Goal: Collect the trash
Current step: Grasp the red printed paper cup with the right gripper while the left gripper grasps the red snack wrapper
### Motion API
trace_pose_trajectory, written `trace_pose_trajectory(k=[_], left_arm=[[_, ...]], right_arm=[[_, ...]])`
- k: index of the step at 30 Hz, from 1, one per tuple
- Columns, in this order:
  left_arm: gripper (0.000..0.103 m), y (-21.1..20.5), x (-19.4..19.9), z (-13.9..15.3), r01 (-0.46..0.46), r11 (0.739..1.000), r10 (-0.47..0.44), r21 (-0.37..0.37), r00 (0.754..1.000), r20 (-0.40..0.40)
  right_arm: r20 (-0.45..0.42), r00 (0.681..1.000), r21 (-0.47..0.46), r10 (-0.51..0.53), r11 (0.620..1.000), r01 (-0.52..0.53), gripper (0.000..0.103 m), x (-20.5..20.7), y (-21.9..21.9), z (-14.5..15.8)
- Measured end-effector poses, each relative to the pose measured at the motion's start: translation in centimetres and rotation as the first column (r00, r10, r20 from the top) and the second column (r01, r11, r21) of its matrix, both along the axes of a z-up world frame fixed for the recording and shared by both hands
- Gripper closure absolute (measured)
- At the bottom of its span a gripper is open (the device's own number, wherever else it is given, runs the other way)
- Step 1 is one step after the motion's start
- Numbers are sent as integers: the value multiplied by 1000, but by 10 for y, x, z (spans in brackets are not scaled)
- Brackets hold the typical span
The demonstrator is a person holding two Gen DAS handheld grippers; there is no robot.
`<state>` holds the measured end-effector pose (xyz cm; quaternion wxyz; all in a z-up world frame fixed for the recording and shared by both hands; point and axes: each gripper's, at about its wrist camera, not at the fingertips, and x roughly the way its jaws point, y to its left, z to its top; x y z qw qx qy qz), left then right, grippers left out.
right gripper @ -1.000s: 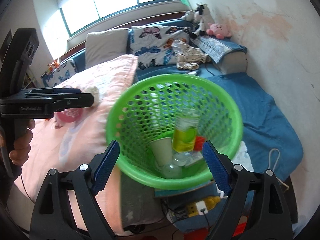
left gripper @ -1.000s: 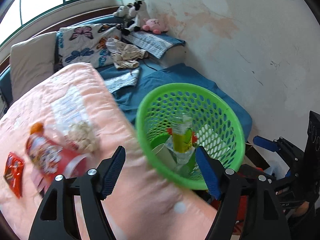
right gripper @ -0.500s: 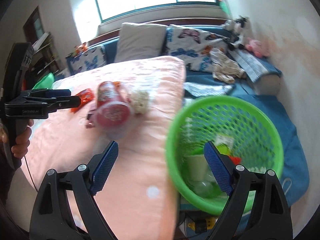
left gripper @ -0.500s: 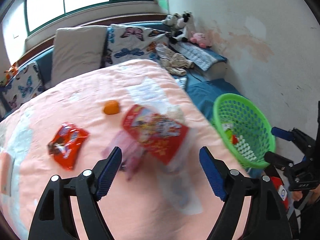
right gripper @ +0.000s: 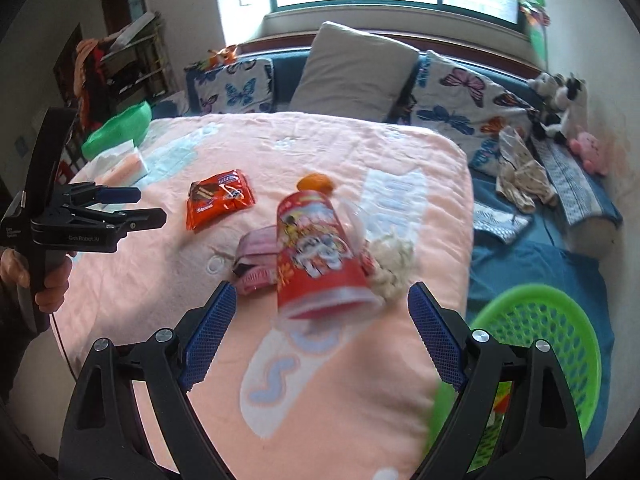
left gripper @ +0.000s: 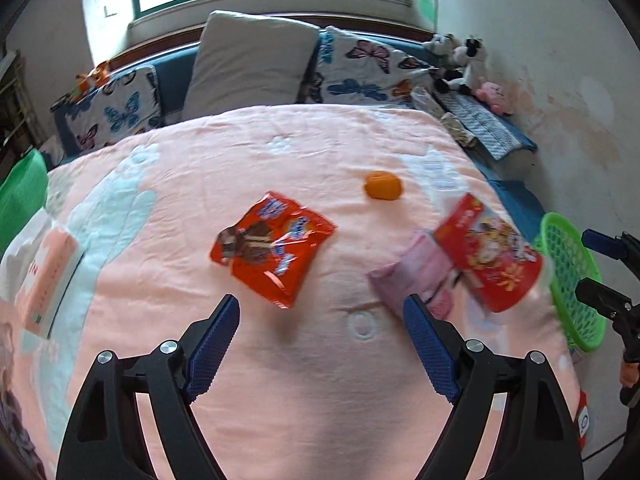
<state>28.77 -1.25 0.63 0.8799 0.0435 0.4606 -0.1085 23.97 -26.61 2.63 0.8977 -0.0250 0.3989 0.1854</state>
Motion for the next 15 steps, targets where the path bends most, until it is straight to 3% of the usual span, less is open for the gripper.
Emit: trace_pose_trajectory(k=[6, 15], left_arm=[[22, 29, 18, -18, -68, 998, 67, -9, 997, -37], [21, 53, 57, -42, -148, 987, 142, -63, 985, -96]], right_arm=[[-33, 998, -96, 55, 994, -58, 16, 36, 36, -16], [-81, 995, -199, 56, 977, -71, 16, 66, 54, -44]])
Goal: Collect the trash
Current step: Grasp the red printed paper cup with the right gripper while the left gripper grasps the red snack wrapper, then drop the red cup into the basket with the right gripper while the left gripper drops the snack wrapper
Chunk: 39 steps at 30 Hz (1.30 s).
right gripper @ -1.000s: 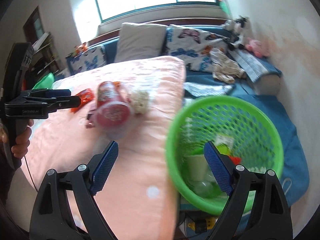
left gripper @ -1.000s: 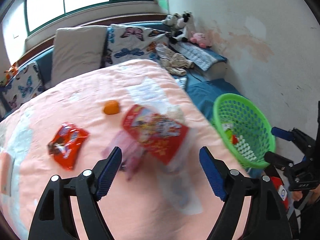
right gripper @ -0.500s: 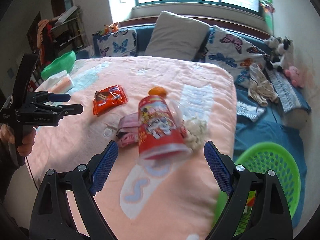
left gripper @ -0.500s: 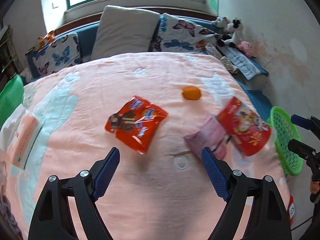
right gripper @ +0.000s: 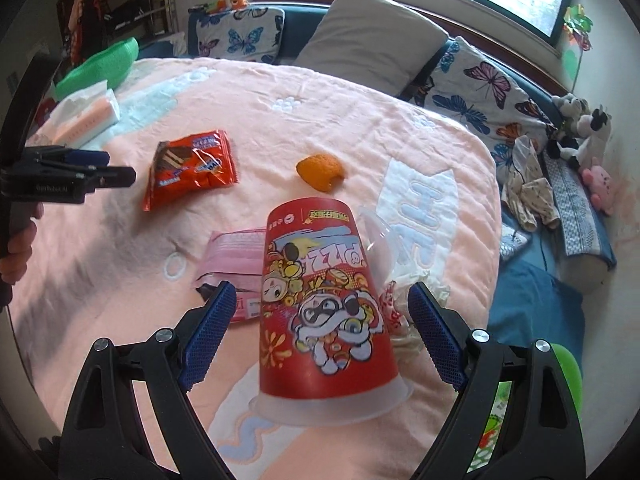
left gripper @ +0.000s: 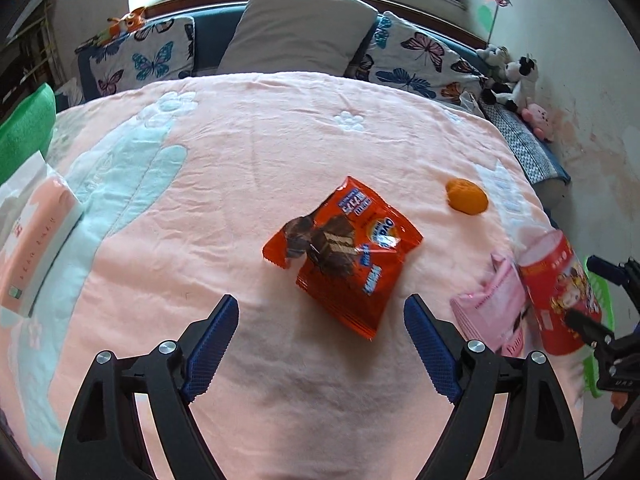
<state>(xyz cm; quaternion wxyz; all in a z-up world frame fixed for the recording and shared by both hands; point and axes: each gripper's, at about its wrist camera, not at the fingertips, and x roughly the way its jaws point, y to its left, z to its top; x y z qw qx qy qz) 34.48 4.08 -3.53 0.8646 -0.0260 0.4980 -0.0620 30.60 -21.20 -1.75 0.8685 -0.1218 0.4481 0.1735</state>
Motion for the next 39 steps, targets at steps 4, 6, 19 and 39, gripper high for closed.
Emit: trace_pose_trajectory(k=[4, 6, 19, 39], left_arm=[[21, 10, 17, -10, -50, 997, 49, -61, 999, -23], [21, 15, 25, -16, -78, 993, 75, -86, 996, -38], [37, 7, 41, -37, -92, 985, 82, -147, 994, -72], [88, -20, -14, 3, 37, 989, -33, -147, 999, 25]], right_arm=[[-15, 1000, -27, 2, 1000, -2, 16, 7, 5, -9], [-25, 1000, -35, 4, 999, -5, 16, 10, 6, -14], [-35, 999, -39, -2, 999, 1, 33, 9, 7, -20], [2, 995, 213, -96, 973, 93, 34, -52, -43, 18]])
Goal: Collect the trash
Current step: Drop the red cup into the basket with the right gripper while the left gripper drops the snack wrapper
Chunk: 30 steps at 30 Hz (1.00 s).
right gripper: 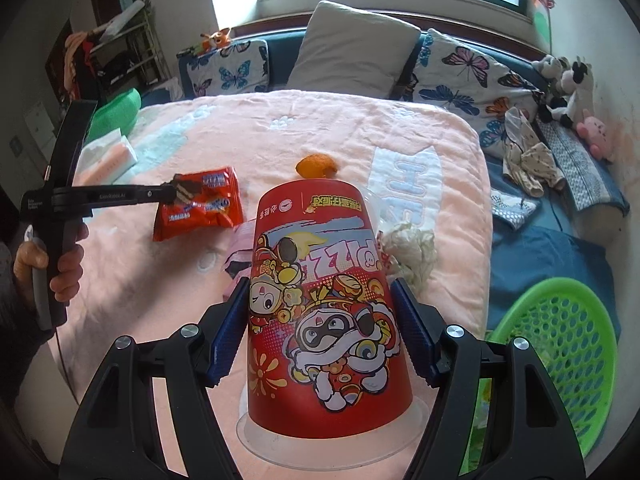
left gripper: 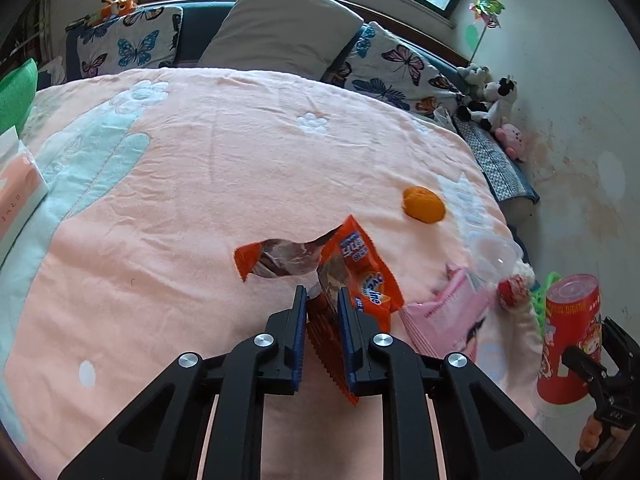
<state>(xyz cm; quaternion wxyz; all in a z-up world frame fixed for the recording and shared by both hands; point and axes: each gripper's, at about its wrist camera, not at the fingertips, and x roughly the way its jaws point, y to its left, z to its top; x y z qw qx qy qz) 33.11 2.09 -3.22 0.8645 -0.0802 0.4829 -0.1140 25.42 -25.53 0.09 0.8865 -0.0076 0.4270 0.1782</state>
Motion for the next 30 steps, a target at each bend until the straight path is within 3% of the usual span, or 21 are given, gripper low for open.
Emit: trace_pose_trajectory(k=[15, 22, 30], left_arm=[[90, -32, -60, 56, 108, 994, -106, -9, 990, 91], [90, -72, -71, 79, 194, 981, -190, -20, 974, 127], [90, -138, -73, 85, 296, 954, -290, -34, 948, 130]], right_arm=[[32, 992, 121, -118, 986, 113, 34, -47, -63, 20], [43, 974, 142, -224, 966, 216, 34, -61, -106, 23], [28, 937, 90, -347, 935, 343, 33, -69, -162, 9]])
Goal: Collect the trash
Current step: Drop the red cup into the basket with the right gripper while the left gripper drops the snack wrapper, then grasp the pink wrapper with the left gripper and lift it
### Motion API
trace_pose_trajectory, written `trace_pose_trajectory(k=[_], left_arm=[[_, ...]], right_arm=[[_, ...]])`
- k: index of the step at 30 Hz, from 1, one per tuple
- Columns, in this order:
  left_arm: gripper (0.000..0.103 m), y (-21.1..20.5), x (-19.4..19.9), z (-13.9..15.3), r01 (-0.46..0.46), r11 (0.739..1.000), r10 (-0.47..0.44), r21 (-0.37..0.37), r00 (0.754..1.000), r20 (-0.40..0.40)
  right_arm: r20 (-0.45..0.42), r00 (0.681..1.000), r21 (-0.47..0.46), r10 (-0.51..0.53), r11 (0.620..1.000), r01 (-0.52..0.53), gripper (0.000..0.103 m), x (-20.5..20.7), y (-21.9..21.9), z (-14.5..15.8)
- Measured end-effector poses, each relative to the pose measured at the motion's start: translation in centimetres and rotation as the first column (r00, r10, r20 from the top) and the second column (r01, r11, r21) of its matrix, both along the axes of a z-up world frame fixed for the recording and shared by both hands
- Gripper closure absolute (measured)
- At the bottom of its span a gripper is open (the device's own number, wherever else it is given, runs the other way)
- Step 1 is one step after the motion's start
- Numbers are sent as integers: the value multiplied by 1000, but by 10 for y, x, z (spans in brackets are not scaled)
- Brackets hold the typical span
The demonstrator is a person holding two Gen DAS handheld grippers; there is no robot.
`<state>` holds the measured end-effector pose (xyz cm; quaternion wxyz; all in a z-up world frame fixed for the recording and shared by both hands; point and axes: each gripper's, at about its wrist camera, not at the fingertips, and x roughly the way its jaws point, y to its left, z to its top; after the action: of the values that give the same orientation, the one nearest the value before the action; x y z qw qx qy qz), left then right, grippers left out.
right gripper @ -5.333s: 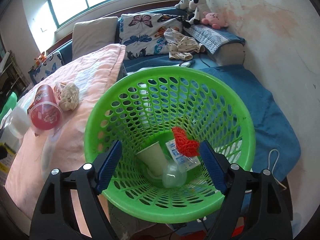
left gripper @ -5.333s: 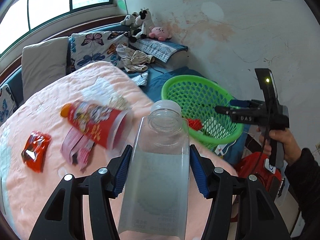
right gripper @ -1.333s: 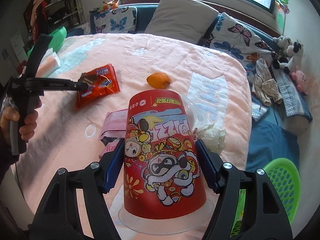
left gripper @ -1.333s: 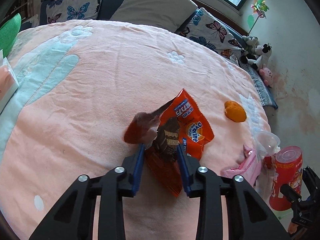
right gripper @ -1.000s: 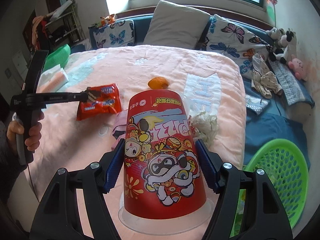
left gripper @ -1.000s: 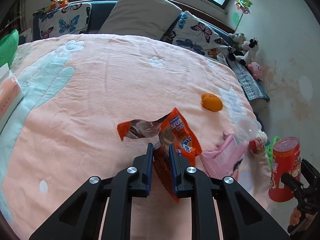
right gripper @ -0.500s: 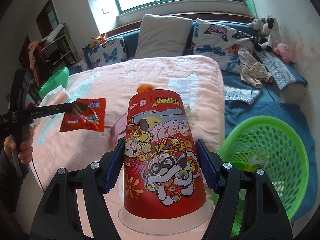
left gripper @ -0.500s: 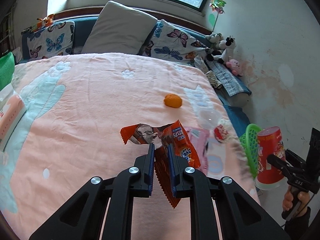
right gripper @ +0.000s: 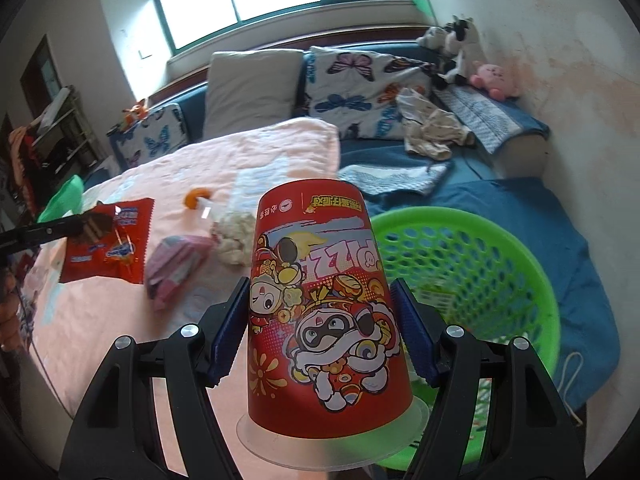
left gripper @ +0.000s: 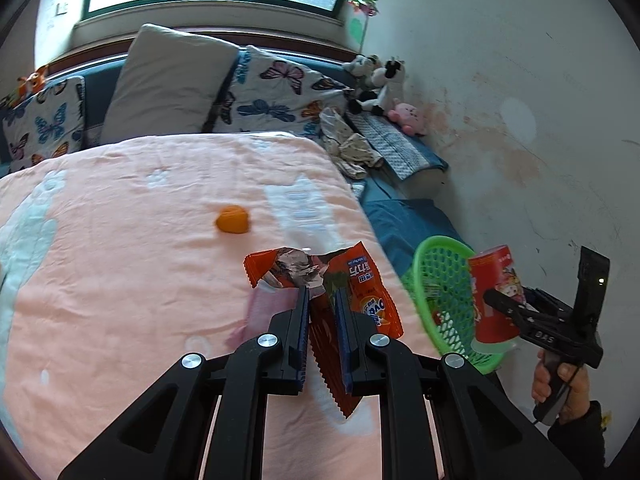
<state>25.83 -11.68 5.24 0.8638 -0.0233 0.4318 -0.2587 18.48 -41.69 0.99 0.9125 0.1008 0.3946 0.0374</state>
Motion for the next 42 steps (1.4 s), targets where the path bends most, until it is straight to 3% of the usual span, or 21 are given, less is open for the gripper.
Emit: trace_pose_trajectory(k=[10, 13, 30, 33, 35, 42], left_arm=[[90, -85, 4, -10, 118, 993, -118, 21, 993, -23], [90, -108, 4, -12, 149, 988, -149, 29, 989, -28], [88, -200, -5, -49, 238, 966, -231, 101, 970, -76], [75, -206, -5, -56, 245, 963, -234, 109, 967, -97], [54, -206, -11, -58, 245, 963, -235, 111, 967, -95], [48, -193, -20, -56, 238, 961, -230, 138, 971, -69]], right_arm=[[-38, 994, -13, -106, 994, 105, 30, -7, -41, -24], [-30, 991, 5, -130, 992, 130, 25, -13, -51, -23], [18, 984, 14, -178, 984, 178, 22, -61, -81, -10], [14, 984, 19, -177, 984, 177, 22, -63, -82, -11], [13, 984, 20, -176, 984, 175, 22, -64, -81, -12], [19, 986, 23, -166, 986, 165, 22, -66, -76, -10]])
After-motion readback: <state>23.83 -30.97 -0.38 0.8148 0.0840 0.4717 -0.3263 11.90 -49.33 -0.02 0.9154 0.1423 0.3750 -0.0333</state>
